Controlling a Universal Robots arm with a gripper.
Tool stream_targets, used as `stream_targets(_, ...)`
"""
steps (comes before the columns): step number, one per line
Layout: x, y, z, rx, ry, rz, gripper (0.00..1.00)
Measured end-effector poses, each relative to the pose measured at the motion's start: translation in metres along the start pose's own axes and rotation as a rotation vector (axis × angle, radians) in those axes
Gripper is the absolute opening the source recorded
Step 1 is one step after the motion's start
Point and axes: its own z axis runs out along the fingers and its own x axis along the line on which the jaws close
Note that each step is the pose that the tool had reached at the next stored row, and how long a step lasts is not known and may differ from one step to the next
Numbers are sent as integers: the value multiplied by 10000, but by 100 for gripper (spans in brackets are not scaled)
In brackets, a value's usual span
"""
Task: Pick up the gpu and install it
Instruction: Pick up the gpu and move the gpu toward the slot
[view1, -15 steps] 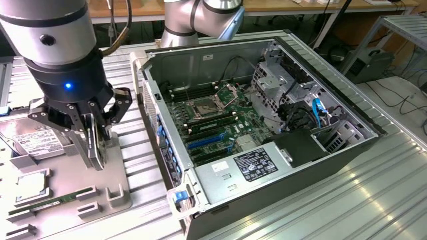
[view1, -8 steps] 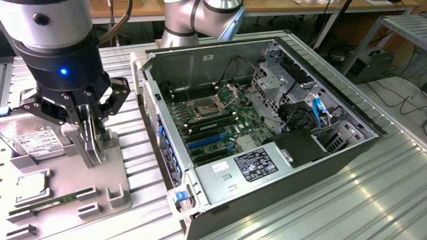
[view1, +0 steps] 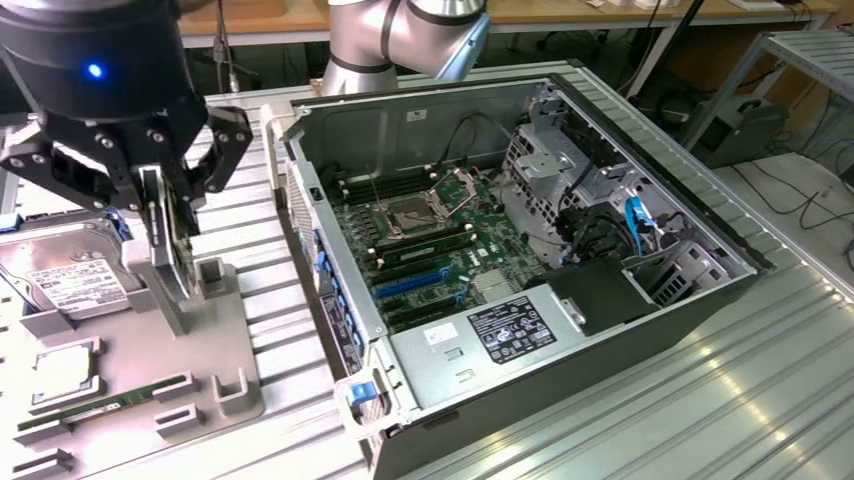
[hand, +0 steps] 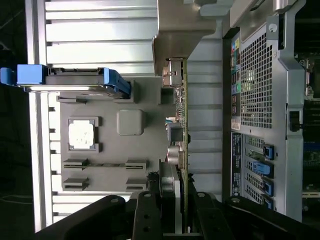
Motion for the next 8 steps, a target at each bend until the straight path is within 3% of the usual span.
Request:
stream_targets(2,1,2,-83,-1,0,0,29)
stream_targets(5,5,10,-404,1,1,0,29)
stream_targets(8,7,13,-521,-1,0,0,29)
